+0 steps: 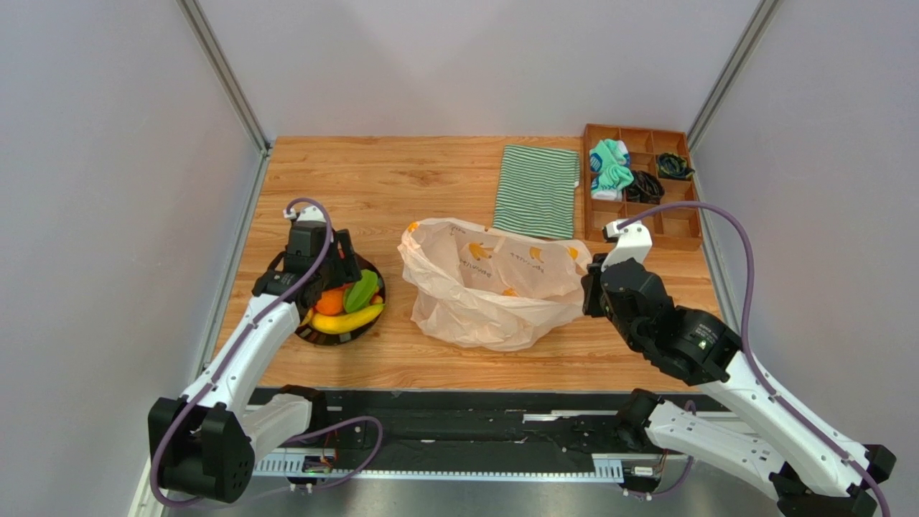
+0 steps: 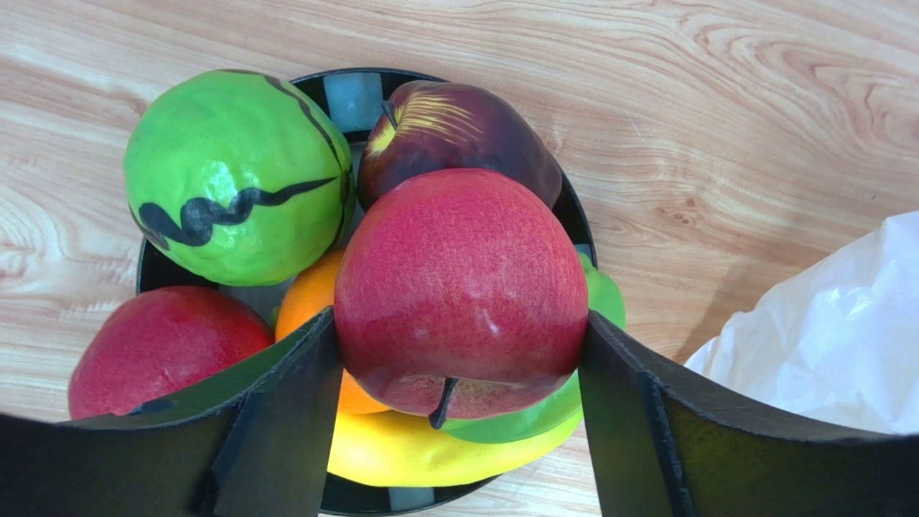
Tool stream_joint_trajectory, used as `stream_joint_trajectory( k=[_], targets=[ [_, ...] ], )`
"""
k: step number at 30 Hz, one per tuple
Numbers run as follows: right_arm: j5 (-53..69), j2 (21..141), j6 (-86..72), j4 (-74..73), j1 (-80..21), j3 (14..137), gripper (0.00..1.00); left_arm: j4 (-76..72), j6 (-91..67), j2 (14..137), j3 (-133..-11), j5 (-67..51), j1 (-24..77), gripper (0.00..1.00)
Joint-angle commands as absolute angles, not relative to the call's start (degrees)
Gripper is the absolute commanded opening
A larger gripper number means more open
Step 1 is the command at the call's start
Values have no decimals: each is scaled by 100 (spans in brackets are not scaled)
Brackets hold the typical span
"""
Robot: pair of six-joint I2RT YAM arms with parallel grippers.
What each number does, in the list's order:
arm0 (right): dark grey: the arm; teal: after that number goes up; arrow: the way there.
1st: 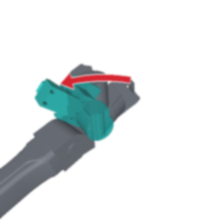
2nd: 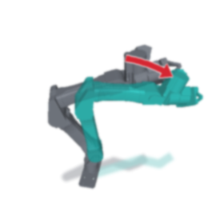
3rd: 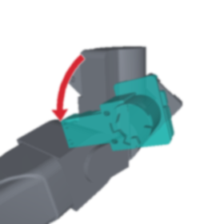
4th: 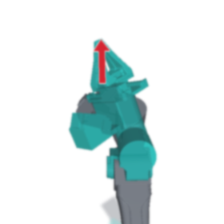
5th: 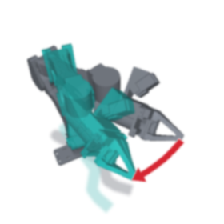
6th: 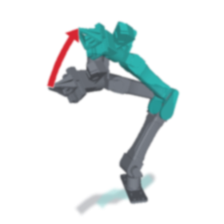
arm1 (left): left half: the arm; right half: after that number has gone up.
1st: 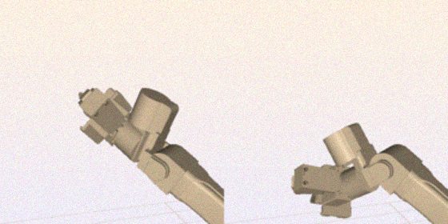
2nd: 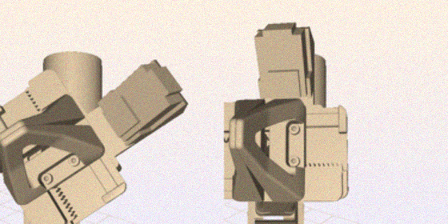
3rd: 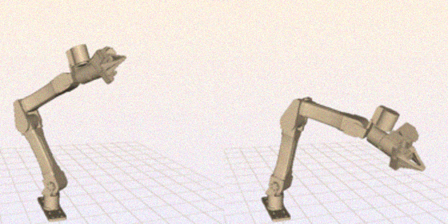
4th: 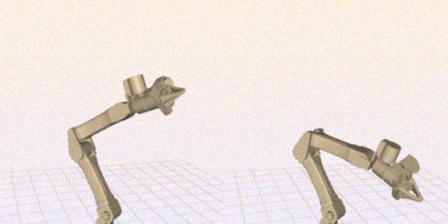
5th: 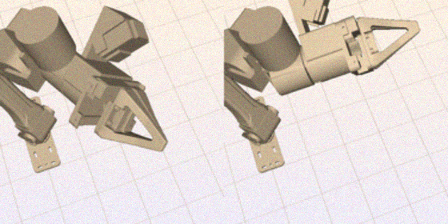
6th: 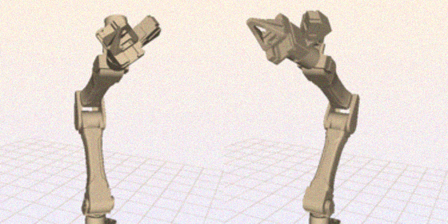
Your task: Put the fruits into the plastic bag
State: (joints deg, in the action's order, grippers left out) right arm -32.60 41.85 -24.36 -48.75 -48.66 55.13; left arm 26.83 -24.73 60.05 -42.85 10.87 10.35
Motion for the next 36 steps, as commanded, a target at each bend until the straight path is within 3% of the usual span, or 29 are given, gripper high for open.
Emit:
stream_joint_trajectory(
  k=[1,12,19,24,32,36],
  targets=[
    [-3278,4140,-2522,-4632,-4852,5511,0,2514,-2461,5854,-4237,1160,993,65],
    [-3270,4113,-2531,-4641,-4852,5502,0,2645,-2391,5564,-4262,985,1002,54],
    [-3278,4060,-2531,-4649,-4852,5537,0,2523,-2390,4220,-4543,63,1063,48],
    [-3208,4087,-2531,-4649,-4852,5537,0,1865,-2461,3823,-5131,-255,2353,46],
    [-3111,4096,-2602,-4641,-4852,5511,0,1169,-1794,5903,-6406,359,5322,46],
    [-3059,4078,-2619,-4649,-4843,5493,0,1266,-1757,7291,-7021,106,5686,46]
  ],
)
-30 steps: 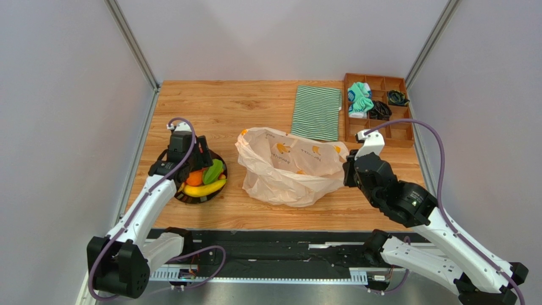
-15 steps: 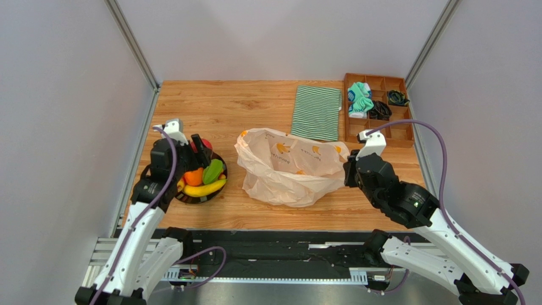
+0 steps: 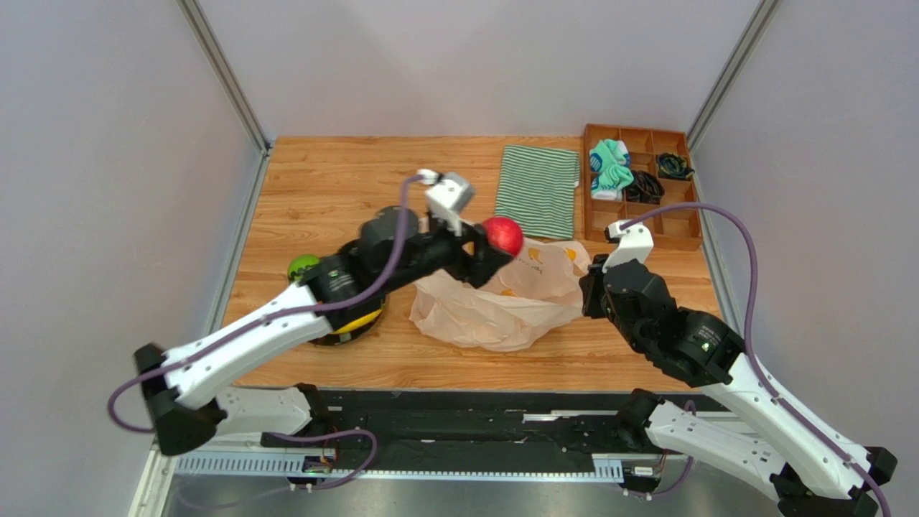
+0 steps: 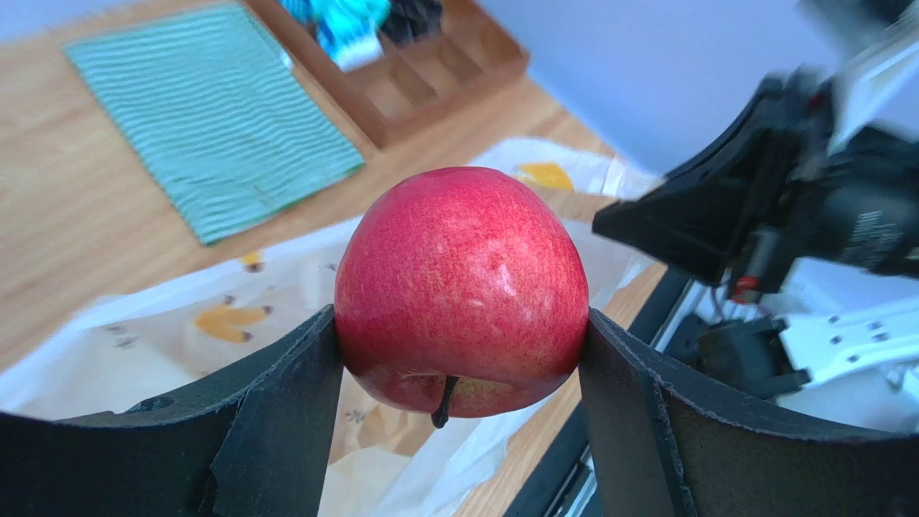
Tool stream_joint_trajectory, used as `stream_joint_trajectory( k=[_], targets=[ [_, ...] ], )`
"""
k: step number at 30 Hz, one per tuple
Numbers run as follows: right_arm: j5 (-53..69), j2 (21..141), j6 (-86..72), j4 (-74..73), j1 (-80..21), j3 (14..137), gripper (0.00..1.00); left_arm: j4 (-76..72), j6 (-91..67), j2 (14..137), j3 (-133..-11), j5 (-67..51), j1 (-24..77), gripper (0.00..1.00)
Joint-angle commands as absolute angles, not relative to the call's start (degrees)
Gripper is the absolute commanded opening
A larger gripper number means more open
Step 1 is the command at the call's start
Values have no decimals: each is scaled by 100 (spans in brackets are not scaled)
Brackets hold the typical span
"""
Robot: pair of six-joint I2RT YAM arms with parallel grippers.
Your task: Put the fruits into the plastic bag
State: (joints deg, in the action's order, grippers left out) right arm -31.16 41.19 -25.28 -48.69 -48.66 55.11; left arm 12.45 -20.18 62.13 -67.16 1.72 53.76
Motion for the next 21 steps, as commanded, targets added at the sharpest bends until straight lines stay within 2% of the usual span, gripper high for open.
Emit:
stream_joint_trajectory(
  k=[1,21],
  targets=[
    [-3059,4061,-2619,-4649,-4851,5502,0,1205,-1793,7443,-7049,36,5695,46],
    [-3032,4096,-2584,-4605,-4852,5484,0,2039,-1846,8683,-6970,176,5687,53]
  ],
)
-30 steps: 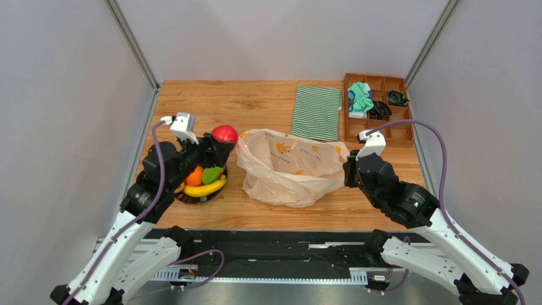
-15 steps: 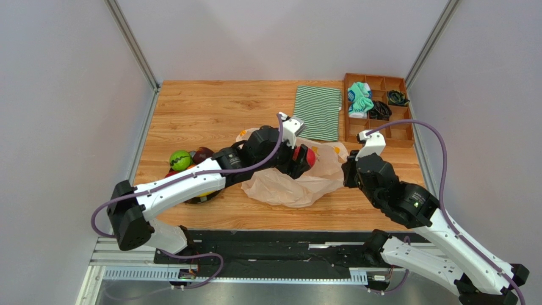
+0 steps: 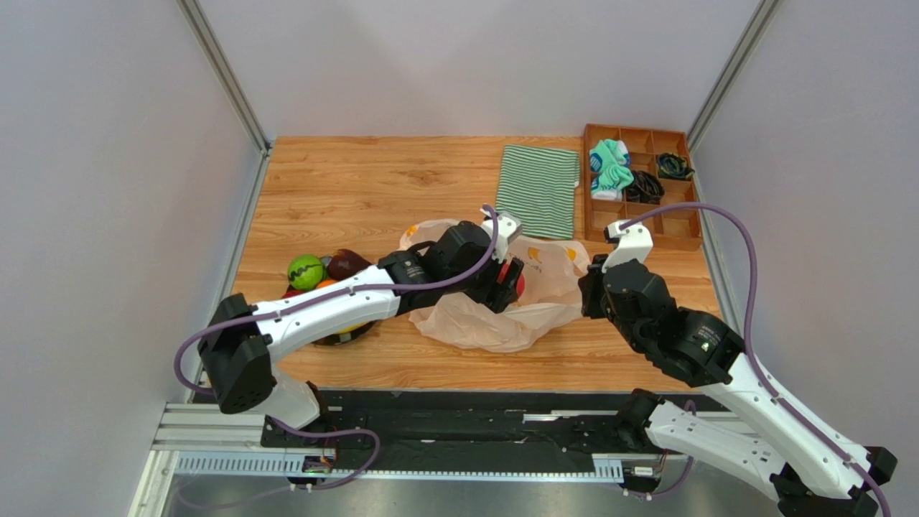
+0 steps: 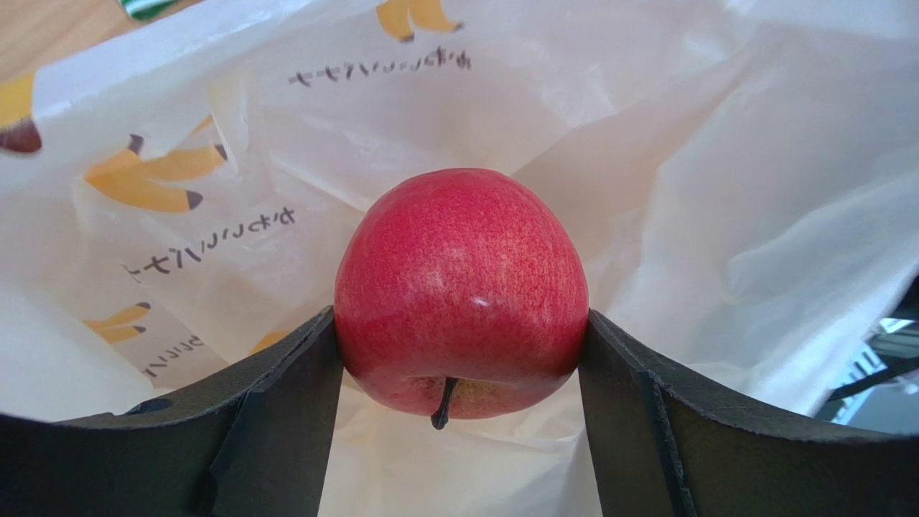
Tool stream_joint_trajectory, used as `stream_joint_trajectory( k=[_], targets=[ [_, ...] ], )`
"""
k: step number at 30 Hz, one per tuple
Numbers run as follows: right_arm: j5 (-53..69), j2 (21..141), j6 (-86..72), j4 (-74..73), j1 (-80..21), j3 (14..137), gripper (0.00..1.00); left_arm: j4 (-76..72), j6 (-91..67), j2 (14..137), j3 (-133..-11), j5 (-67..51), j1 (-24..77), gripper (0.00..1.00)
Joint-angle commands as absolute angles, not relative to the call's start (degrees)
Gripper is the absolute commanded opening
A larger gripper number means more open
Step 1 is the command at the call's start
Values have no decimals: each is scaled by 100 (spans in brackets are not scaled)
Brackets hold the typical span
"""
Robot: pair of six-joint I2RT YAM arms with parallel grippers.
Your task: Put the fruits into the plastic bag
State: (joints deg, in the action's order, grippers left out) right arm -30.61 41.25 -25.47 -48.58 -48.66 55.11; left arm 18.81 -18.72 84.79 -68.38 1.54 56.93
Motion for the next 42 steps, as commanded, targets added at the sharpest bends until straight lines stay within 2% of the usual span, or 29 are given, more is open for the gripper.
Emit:
stream_joint_trajectory(
  k=[1,9,13,16,17,18,32,42],
  targets=[
    [-3032,4096,-2584,-4605,-4852,5493,0,2039,-1854,8718,-6970,150,5687,53],
    [-3023,4096,-2602,-4614,-4852,5467,0,2224,-1986,9334,-7022,44,5687,62],
    [-3024,4078,-2628,-4632,-4852,5449,0,2197,-1995,9308,-7022,-62,5687,76],
    [-3041,4078,-2628,-4632,-4843,5440,0,2180,-1995,9255,-7022,-26,5687,84],
    [-3050,4087,-2619,-4632,-4851,5440,0,2188,-1995,9246,-7022,-26,5687,94],
    [-3041,4087,-2628,-4632,-4860,5432,0,2197,-1995,9255,-7022,-35,5687,98],
    [-3076,4087,-2646,-4649,-4852,5423,0,1882,-1872,9000,-6891,-246,5687,99],
    [-3111,4078,-2681,-4676,-4852,5423,0,1143,-1486,7990,-6680,-1580,5687,98]
  ],
)
